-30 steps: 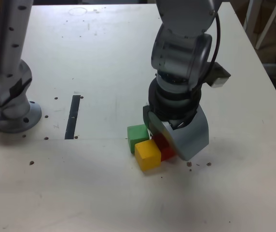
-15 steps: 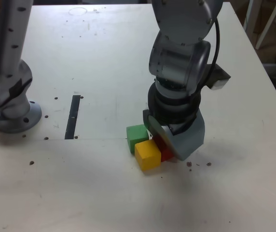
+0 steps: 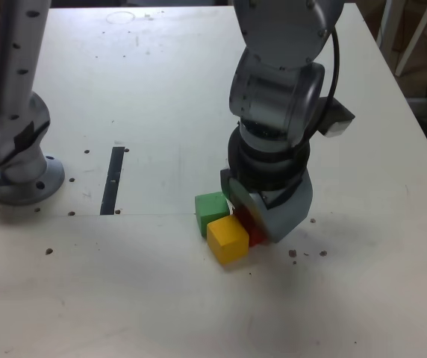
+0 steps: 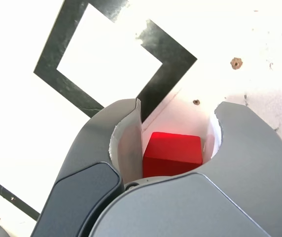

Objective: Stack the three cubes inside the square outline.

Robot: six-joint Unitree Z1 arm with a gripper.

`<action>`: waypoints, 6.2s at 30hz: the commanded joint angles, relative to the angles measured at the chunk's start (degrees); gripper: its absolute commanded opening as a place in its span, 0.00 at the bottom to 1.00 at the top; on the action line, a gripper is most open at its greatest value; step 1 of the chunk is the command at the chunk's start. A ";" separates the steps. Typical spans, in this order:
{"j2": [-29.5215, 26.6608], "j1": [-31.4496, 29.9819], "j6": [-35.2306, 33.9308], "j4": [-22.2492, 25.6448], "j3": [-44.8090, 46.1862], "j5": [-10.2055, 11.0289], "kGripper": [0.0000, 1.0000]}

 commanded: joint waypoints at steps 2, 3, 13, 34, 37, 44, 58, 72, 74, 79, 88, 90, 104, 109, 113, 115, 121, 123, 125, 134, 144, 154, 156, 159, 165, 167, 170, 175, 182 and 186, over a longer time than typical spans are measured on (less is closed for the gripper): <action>-1.99 0.74 -1.80 2.27 -2.14 0.92 0.44; -2.37 1.27 -2.72 3.16 -2.70 1.09 0.45; -5.34 9.84 -15.17 8.66 -5.00 -2.26 0.47; -0.25 19.66 -26.98 8.25 -3.13 -9.67 0.47; 0.08 20.48 -27.14 7.76 -2.38 -9.49 0.47; 0.59 21.16 -27.40 6.04 -1.05 -9.27 0.47; -0.04 21.16 -27.63 0.67 1.58 -8.89 0.99; -9.47 20.85 -29.22 2.03 5.66 -6.06 0.99; -10.90 20.36 -29.74 2.48 6.75 -5.99 0.99; -14.57 18.02 -32.71 3.31 10.20 -5.92 0.99; -16.64 9.63 -41.40 9.27 9.29 -6.75 0.99; -16.32 7.45 -44.01 10.80 7.89 -7.43 0.99; -11.59 0.96 -60.45 10.68 2.91 -16.24 0.98; -11.01 -0.96 -66.70 9.18 2.89 -16.95 0.98; -10.18 -1.43 -68.08 8.12 3.57 -18.66 0.98; -9.54 -1.43 -67.97 7.21 4.23 -19.82 0.98; -7.02 -1.96 -67.31 3.37 6.06 -22.35 0.97; -6.45 -2.19 -67.20 2.25 6.72 -22.78 0.97; -5.94 -2.29 -66.83 1.21 7.28 -23.25 0.97; -3.63 -2.32 -64.53 -1.96 8.05 -24.57 0.96; -2.32 -2.30 -63.85 -3.32 7.59 -24.66 0.72; -2.30 -2.31 -63.73 -5.17 7.66 -23.40 0.33; -2.37 -2.31 -63.52 -5.54 7.86 -23.45 0.31; -2.47 -2.31 -63.16 -5.92 7.99 -23.60 0.30; -2.63 -2.30 -62.37 -6.20 8.33 -23.71 0.29; -2.74 -2.31 -62.29 -6.20 8.57 -23.71 0.29; -2.92 -2.31 -62.06 -6.20 8.95 -23.59 0.29; -3.54 -2.31 -61.14 -6.04 9.34 -23.02 0.29; -8.07 -2.38 -59.41 -0.93 8.93 -19.63 0.29; -12.35 -2.79 -58.64 4.20 8.18 -17.22 0.29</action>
